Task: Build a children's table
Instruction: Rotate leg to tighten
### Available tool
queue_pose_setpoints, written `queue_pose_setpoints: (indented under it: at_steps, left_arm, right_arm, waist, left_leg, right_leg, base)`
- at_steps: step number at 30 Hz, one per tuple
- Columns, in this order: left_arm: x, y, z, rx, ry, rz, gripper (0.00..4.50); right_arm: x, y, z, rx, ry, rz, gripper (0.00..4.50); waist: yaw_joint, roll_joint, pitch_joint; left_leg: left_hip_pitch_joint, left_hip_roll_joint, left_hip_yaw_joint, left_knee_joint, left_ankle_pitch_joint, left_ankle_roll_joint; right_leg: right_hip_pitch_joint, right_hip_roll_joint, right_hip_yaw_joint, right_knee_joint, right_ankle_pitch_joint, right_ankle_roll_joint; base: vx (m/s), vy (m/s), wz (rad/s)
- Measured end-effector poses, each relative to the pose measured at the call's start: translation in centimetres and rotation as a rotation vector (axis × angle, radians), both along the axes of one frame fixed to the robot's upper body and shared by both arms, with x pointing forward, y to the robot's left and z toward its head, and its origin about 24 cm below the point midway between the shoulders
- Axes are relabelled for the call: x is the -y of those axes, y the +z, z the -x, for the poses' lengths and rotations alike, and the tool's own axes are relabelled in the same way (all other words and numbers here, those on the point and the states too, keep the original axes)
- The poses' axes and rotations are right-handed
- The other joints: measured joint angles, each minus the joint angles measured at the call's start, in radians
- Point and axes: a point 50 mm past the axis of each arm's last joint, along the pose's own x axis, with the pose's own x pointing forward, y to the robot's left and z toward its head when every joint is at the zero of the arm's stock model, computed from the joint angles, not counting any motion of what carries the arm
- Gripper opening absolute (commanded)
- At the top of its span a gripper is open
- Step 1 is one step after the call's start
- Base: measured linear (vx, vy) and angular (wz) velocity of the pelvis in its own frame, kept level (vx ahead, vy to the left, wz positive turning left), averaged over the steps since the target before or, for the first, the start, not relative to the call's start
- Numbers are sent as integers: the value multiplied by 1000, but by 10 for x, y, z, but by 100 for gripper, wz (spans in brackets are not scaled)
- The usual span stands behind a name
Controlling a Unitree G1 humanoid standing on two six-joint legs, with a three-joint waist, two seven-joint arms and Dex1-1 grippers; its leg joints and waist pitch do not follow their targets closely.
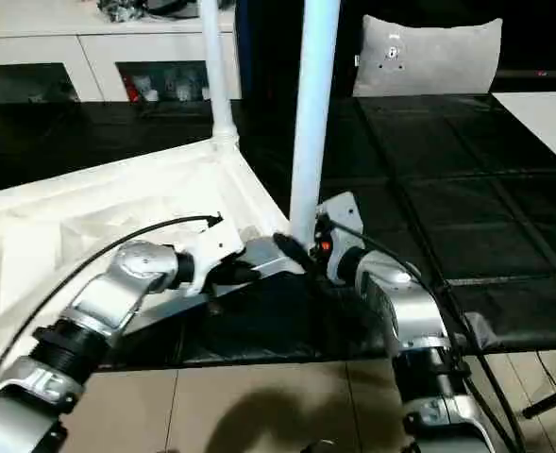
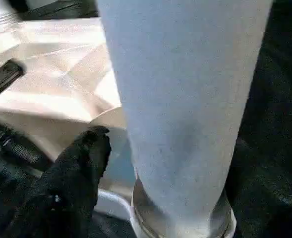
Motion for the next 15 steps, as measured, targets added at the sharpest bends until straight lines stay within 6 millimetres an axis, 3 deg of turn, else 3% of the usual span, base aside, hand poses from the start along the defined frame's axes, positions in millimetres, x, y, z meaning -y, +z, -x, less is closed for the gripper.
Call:
queue_pose_setpoints:
  at_steps: [6,15]
  left_arm:
    - [-10,0,2,10,-99,-17,0]
    - [-30,3,12,-32,-317,-60,0]
  right_arm:
    - [21,3,9,-10,167,50,444]
    - [44,18,21,-23,412,108,444]
  waist:
    - [10,0,0]
    - [32,-1,0]
  left_leg:
    - [-1,0,0,0,0,0]
    - [-1,0,1,1,0,0]
  right_leg:
    - [0,-1,0,0,0,0]
    - [0,-1,0,0,1,-2]
  base:
    - [0,0,0]
    - [0,0,0]
